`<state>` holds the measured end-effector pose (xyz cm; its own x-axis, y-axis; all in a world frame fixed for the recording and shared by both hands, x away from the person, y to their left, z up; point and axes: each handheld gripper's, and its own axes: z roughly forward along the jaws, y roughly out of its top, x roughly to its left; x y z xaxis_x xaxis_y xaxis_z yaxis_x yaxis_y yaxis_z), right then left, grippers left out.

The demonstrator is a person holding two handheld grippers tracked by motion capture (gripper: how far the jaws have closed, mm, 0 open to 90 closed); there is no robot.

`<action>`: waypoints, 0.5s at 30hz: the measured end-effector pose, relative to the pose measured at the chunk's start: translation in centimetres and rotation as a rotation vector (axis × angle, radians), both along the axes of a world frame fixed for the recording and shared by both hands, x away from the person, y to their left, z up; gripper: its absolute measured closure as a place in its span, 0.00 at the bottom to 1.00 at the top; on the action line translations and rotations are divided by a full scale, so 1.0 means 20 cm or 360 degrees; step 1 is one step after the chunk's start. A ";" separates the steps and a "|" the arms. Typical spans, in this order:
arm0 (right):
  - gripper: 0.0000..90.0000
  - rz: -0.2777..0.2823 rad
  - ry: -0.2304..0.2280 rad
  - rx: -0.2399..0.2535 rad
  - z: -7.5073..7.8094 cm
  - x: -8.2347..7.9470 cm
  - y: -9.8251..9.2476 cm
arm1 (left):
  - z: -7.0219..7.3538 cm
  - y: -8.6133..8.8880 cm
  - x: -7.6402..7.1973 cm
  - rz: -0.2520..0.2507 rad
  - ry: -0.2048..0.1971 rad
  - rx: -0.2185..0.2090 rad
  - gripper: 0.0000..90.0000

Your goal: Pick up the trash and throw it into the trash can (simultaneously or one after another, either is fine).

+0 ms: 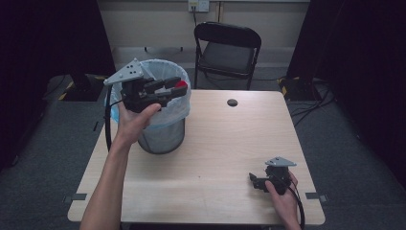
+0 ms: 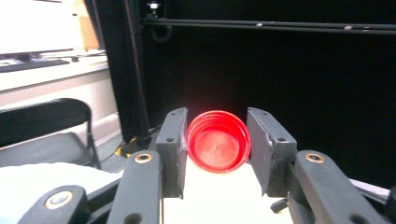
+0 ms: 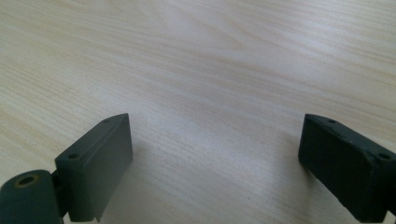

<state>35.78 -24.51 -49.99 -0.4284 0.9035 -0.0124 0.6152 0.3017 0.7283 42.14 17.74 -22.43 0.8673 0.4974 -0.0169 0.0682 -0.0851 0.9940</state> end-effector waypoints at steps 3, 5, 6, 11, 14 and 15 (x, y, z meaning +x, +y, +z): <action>0.10 0.0001 -0.0001 -0.0001 0.00 0.00 0.00 | 0.01 0.04 0.02 0.0059 0.0005 -0.0006 0.67; 0.10 0.0001 -0.0001 0.0000 0.00 0.00 0.00 | 0.02 0.06 0.02 0.0071 0.0001 0.0003 0.67; 0.10 0.0001 -0.0001 0.0000 0.00 0.00 0.00 | 0.02 0.06 0.02 0.0071 0.0001 0.0003 0.67; 0.10 0.0001 -0.0001 -0.0001 0.00 0.00 0.00 | 0.04 0.10 0.06 0.0118 0.0014 0.0013 0.67; 0.10 0.0001 -0.0001 0.0000 0.00 0.00 0.00 | 0.04 0.12 0.08 0.0141 0.0021 0.0013 0.67; 0.10 0.0000 0.0000 0.0000 0.00 0.00 0.00 | 0.04 0.13 0.08 0.0154 0.0024 0.0017 0.67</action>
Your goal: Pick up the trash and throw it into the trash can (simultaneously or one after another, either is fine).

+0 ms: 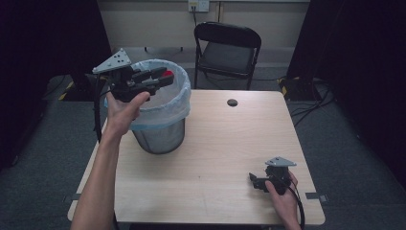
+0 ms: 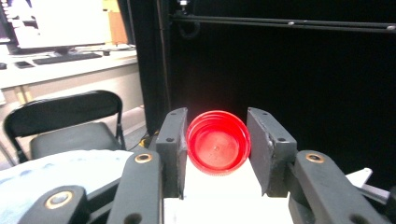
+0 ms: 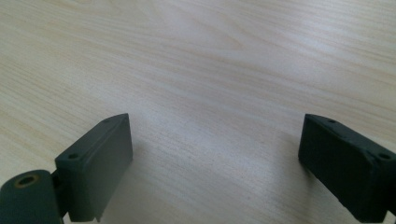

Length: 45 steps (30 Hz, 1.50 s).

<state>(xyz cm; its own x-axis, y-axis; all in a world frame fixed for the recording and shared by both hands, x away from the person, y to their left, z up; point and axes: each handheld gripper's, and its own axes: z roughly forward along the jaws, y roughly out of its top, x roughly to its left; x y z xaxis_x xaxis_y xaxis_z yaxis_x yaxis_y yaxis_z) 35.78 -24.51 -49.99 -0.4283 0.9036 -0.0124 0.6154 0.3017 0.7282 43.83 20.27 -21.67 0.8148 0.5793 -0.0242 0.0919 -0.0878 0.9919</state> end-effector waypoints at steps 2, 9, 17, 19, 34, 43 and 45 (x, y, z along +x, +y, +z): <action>0.10 0.0001 -0.0003 0.0000 0.00 0.00 0.00 | 0.00 0.02 0.02 0.0037 0.0017 0.0003 0.67; 0.10 0.0001 -0.0001 -0.0001 0.00 0.00 0.00 | 0.00 0.06 0.06 0.0109 0.0039 0.0022 0.67; 0.10 0.0001 -0.0002 -0.0001 0.00 0.00 0.00 | -0.01 0.12 0.13 0.0248 0.0094 0.0057 0.67; 0.10 0.0001 -0.0001 0.0000 0.00 0.00 0.00 | -0.02 0.14 0.13 0.0276 0.0103 0.0060 0.66; 0.10 0.0001 -0.0001 0.0000 0.00 0.00 0.00 | -0.07 0.21 0.16 0.0377 0.0148 0.0024 0.50; 0.10 0.0001 -0.0001 0.0000 0.00 0.00 0.00 | -0.07 0.19 0.15 0.0350 0.0159 0.0030 0.30; 0.10 0.0001 -0.0001 0.0000 0.00 0.00 0.00 | -0.08 0.18 0.15 0.0344 0.0157 0.0031 0.26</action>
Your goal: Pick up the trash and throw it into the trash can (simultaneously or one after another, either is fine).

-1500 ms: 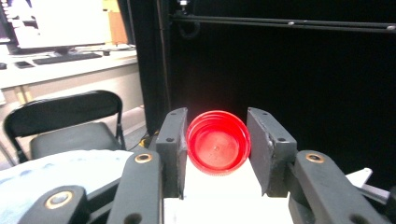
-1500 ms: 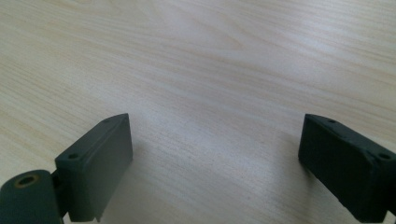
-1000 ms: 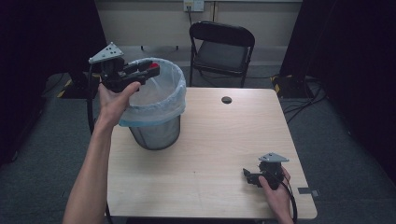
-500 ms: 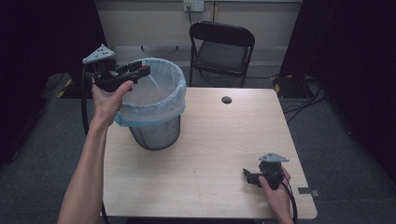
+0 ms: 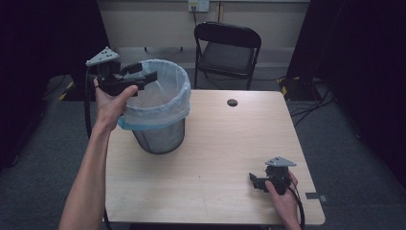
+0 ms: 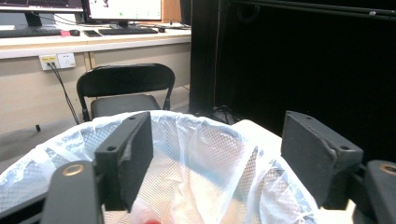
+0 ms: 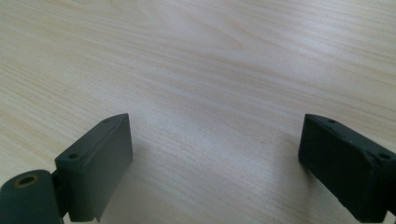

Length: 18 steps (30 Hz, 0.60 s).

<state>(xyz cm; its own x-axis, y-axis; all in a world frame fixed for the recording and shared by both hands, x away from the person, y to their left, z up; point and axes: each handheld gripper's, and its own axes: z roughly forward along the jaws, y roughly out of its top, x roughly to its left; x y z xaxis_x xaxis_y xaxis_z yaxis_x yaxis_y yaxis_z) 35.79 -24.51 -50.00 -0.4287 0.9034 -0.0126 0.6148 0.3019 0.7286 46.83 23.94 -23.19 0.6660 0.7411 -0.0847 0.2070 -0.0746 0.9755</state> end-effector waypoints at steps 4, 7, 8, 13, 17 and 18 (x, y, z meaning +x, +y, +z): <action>0.10 0.0000 0.0001 0.0000 0.00 0.00 0.00 | 0.00 -0.01 -0.01 -0.0038 0.0009 -0.0003 0.19; 0.10 0.0000 0.0000 0.0000 0.00 0.00 0.00 | -0.01 -0.03 -0.03 -0.0102 0.0014 0.0001 0.18; 0.10 0.0000 0.0000 0.0000 0.00 0.00 0.00 | -0.01 -0.03 -0.03 -0.0102 0.0014 0.0001 0.17; 0.10 0.0000 -0.0001 0.0000 0.00 0.00 0.00 | -0.02 -0.06 -0.04 -0.0185 0.0026 0.0034 0.17; 0.10 0.0000 0.0000 -0.0001 0.00 0.00 0.00 | -0.01 -0.09 -0.07 -0.0233 0.0023 0.0042 0.18; 0.10 0.0000 0.0000 -0.0001 0.00 0.00 0.00 | -0.01 -0.09 -0.07 -0.0233 0.0023 0.0042 0.17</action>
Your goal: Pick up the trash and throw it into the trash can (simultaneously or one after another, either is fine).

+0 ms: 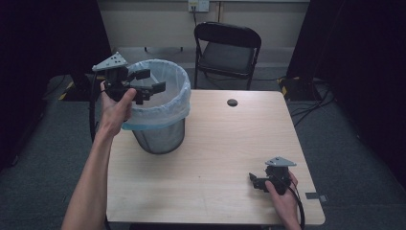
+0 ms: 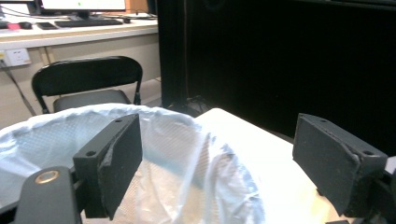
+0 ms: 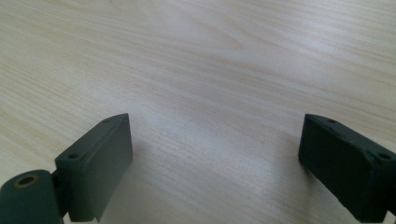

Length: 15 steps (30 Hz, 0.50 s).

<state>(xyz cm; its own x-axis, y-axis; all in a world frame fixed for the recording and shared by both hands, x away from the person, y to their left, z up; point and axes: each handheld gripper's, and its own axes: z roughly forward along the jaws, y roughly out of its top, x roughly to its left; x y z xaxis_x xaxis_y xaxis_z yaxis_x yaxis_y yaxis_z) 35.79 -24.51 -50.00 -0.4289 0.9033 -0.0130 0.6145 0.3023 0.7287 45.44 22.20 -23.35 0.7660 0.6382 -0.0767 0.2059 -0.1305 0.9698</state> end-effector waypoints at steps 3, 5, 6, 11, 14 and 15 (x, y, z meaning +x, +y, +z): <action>0.10 0.0000 0.0000 -0.0001 0.00 0.00 0.00 | 0.00 -0.03 -0.04 -0.0045 -0.0020 0.0021 0.17; 0.10 -0.0001 -0.0001 0.0001 0.00 0.00 0.00 | 0.00 -0.04 -0.05 -0.0052 -0.0020 0.0026 0.18; 0.10 -0.0001 -0.0001 0.0001 0.00 0.00 0.00 | 0.00 -0.04 -0.05 -0.0052 -0.0020 0.0026 0.18; 0.10 0.0000 0.0000 0.0000 0.00 0.00 0.00 | 0.00 -0.08 -0.09 -0.0083 -0.0012 0.0034 0.18; 0.10 0.0000 0.0000 0.0000 0.00 0.00 0.00 | -0.01 -0.09 -0.10 -0.0097 -0.0017 0.0026 0.18; 0.10 0.0000 0.0000 0.0000 0.00 0.00 0.00 | -0.01 -0.10 -0.11 -0.0099 -0.0025 0.0016 0.18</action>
